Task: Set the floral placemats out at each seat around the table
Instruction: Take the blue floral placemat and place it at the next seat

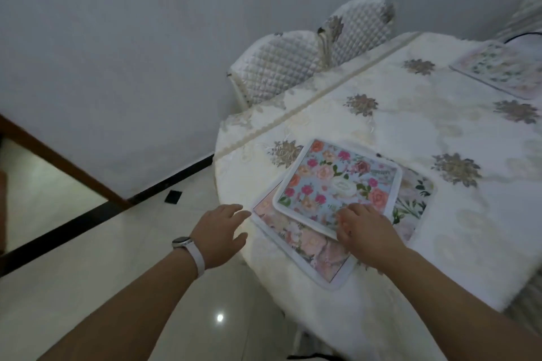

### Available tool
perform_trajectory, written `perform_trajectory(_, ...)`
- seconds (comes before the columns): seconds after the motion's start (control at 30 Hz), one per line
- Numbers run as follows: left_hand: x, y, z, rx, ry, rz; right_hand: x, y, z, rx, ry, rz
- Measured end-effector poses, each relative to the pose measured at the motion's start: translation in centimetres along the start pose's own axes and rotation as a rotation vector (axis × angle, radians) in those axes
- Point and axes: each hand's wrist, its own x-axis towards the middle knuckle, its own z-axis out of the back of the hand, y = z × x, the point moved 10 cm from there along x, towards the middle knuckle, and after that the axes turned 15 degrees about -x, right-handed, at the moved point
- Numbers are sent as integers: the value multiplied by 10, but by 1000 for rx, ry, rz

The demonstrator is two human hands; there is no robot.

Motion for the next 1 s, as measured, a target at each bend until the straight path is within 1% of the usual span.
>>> perform_trajectory(0.1,37,-8,-12,12,77,-62,13,-37,-6,45,22,-111)
perform_trajectory(0.2,67,-8,-28,-17,173,-67,16,-68,-23,121,83,-245)
perform_trajectory(0.33,100,-14,-52,9,274,-141,9,-84,-51,228,145,-378)
perform_trajectory(0.4,118,-11,-63,-7,340,-112,6,-87,-63,290,162,-448)
perform_trajectory(0.53,156,0,-70,-209,387,12,-1,-85,-83,445,217,-597)
perform_trajectory(0.6,171,7,-77,-241,437,36,-3,-79,-86,505,223,-668)
perform_trajectory(0.67,185,10,-85,-262,467,30,-1,-75,-86,541,205,-724)
perform_trajectory(0.73,201,9,-86,-318,447,20,3,-75,-86,573,184,-788)
perform_trajectory(0.9,235,9,-80,-614,382,68,7,-82,-81,724,58,-1004)
perform_trajectory(1.0,246,11,-80,-748,366,104,3,-88,-76,876,-44,-1153)
